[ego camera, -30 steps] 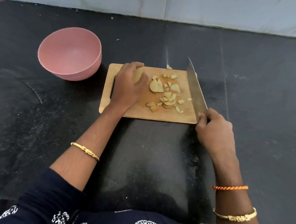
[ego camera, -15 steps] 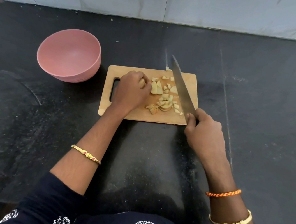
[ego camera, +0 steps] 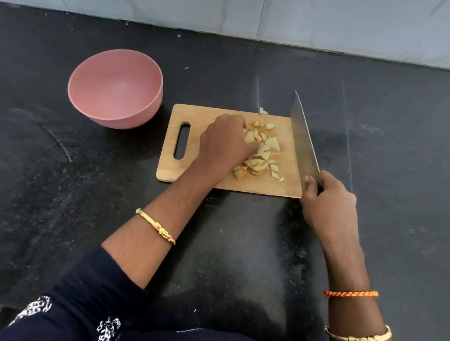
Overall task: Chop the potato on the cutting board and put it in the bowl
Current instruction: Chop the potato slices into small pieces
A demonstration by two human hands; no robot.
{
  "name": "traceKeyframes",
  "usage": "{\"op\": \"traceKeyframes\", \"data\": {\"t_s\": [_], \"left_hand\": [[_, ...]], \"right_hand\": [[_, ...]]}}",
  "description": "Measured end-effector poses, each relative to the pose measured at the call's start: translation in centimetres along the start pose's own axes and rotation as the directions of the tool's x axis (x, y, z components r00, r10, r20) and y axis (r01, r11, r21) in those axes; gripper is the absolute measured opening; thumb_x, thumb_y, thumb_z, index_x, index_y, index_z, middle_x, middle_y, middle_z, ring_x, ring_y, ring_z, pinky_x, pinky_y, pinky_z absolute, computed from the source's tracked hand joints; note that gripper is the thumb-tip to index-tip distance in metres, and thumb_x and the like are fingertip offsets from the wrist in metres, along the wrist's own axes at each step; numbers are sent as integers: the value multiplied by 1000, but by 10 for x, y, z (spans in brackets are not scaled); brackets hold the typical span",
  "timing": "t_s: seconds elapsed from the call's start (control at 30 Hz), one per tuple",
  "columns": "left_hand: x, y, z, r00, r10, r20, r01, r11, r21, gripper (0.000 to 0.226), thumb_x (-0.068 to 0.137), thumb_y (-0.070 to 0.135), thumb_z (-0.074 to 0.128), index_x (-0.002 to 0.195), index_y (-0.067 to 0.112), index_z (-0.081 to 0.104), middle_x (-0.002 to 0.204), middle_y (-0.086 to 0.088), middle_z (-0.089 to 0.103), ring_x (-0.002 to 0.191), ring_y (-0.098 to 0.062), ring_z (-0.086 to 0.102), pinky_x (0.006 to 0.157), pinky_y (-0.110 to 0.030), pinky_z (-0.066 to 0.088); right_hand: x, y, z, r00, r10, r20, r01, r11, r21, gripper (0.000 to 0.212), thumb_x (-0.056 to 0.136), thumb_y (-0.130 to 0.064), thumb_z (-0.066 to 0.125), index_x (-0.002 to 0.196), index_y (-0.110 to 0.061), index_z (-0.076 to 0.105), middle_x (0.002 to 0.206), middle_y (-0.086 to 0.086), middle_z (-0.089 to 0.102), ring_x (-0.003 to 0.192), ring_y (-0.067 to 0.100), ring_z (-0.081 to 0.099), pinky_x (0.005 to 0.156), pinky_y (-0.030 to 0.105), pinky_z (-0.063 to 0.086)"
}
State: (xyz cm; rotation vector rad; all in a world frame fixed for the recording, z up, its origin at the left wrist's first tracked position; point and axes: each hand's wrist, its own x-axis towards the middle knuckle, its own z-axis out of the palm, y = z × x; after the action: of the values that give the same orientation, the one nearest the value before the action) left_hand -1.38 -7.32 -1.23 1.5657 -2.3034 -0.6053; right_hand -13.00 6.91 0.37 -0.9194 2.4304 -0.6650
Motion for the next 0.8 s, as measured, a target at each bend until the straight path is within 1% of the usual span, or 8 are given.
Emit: {"op": "traceKeyframes", "data": {"t_s": [0.07,0.13,0.27,0.33,0.43,0.53,0.63,0.8], "left_hand": [[3,6,-2,999,-36,36,35,999,2,40,76,41,72,100,12,60,95,1,59,84,-17,55,66,-29,44],[8,7,-5,993,-69,93,71,997,-15,37,76,39,74,99,14,59,90,2,54,82,-17,53,66,-29,42],[12,2,-5,985,-95,143,113,986,-121,35,79,31,72,105,14,56,98,1,56,89,-17,53,70,-28,41],[10,-3,-6,985,-120,125,143,970,-198,29,80,27,70,101,15,55,101,1,56,86,-15,52,66,-24,40],[5,-14,-11,985,-147,90,168,933,-318,25,81,28,71,97,16,55,92,7,53,77,-7,48,55,-16,33],[1,-26,-14,977,-212,-4,189,879,-438,24,82,28,70,96,16,55,92,11,53,79,-1,48,58,-11,33],[-4,-30,-12,945,-315,-91,209,792,-574,24,82,27,70,97,15,55,88,14,53,76,4,48,60,-6,34],[-10,-30,-10,897,-415,-152,185,665,-723,21,83,27,69,96,15,58,83,16,55,75,4,52,61,0,39]], "right_hand": [[2,-2,0,999,8,36,-5,998,-61,25,98,-29,44,75,-18,48,67,0,50,61,13,47,54,28,33],[2,-5,0,998,11,65,-2,991,-133,21,98,-29,42,82,-17,49,71,2,51,67,22,49,59,29,35],[0,-14,0,994,-18,111,44,970,-241,19,98,-28,36,88,-15,45,81,7,53,76,30,51,66,34,40],[-2,-18,1,991,-44,129,80,953,-292,15,98,-26,34,91,-18,44,84,9,54,77,32,54,67,35,42],[-6,-23,7,986,-75,151,124,929,-349,9,98,-22,34,92,-20,42,83,9,54,73,30,54,63,34,42],[-11,-25,11,983,-87,163,143,918,-370,6,99,-19,36,95,-21,40,80,7,51,72,28,53,61,34,41],[-15,-26,14,981,-108,163,161,916,-367,6,98,-17,37,97,-19,42,76,6,50,72,28,55,61,35,43],[-21,-33,21,972,-135,192,198,912,-359,9,99,-18,37,103,-19,44,74,4,48,73,27,56,61,35,45]]}}
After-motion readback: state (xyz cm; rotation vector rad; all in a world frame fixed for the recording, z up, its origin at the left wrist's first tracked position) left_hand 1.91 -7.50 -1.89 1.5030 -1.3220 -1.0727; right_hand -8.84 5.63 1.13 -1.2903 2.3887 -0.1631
